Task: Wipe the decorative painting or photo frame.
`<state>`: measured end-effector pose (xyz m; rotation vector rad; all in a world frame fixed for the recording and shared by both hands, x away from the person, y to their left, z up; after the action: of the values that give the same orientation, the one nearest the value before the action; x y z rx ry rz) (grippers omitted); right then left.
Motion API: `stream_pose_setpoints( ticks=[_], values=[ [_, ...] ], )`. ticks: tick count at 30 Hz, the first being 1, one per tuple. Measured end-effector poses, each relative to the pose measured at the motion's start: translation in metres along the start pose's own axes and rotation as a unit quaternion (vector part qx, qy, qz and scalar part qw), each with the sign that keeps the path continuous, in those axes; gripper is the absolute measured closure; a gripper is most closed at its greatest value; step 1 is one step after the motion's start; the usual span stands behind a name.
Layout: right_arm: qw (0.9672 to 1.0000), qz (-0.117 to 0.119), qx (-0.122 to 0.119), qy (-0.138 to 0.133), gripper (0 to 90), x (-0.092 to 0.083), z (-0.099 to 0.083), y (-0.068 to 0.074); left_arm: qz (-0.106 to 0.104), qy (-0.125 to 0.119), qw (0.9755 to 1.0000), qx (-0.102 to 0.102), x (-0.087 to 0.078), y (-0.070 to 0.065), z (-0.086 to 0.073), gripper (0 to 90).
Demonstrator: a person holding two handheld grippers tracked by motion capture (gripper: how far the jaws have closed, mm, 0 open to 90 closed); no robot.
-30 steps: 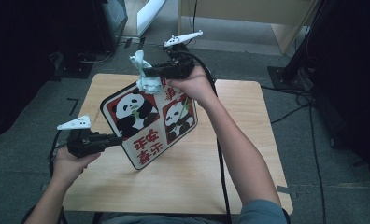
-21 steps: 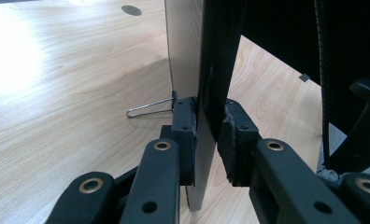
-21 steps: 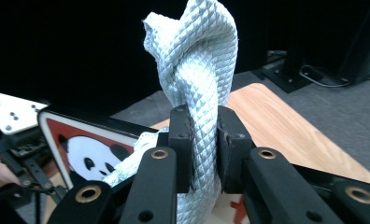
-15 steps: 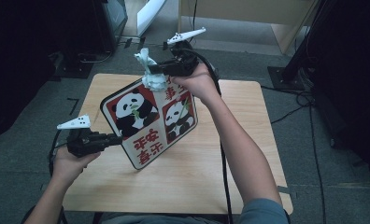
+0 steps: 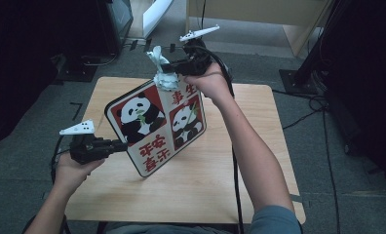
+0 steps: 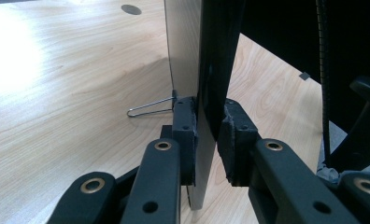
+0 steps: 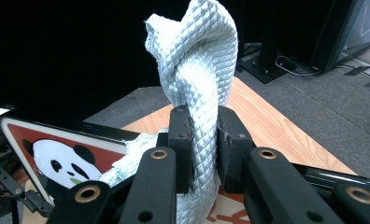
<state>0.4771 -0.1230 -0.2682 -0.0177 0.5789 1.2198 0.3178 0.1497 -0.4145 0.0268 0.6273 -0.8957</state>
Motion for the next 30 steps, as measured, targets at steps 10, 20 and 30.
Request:
stream_pose_setpoints(
  ticks=[10, 20, 30],
  values=[
    [0.9999, -0.007, 0.013, -0.008, 78.6, -0.006, -0.001, -0.010, 0.000, 0.000, 1.0000, -0.001, 0.000, 0.000, 0.000, 78.4],
    [0.9994, -0.025, 0.021, -0.006, 78.5, -0.014, 0.000, -0.023, -0.001, -0.001, 1.0000, -0.002, 0.000, 0.001, 0.000, 78.4],
    [0.9987, -0.037, 0.033, -0.011, 78.5, -0.022, -0.001, -0.032, -0.003, -0.001, 1.0000, 0.000, 0.000, 0.001, 0.000, 78.4]
  ],
)
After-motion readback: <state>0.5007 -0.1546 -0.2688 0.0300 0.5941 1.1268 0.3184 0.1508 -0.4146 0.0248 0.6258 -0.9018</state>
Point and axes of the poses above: each handheld gripper's, and its own axes: x roughly forward along the jaws, z roughly out of its top, y roughly to its left, the point moved 4 cm from there along x, roughly forward along the jaws, and after that the axes turned 10 degrees about z, right-handed, at the moved point
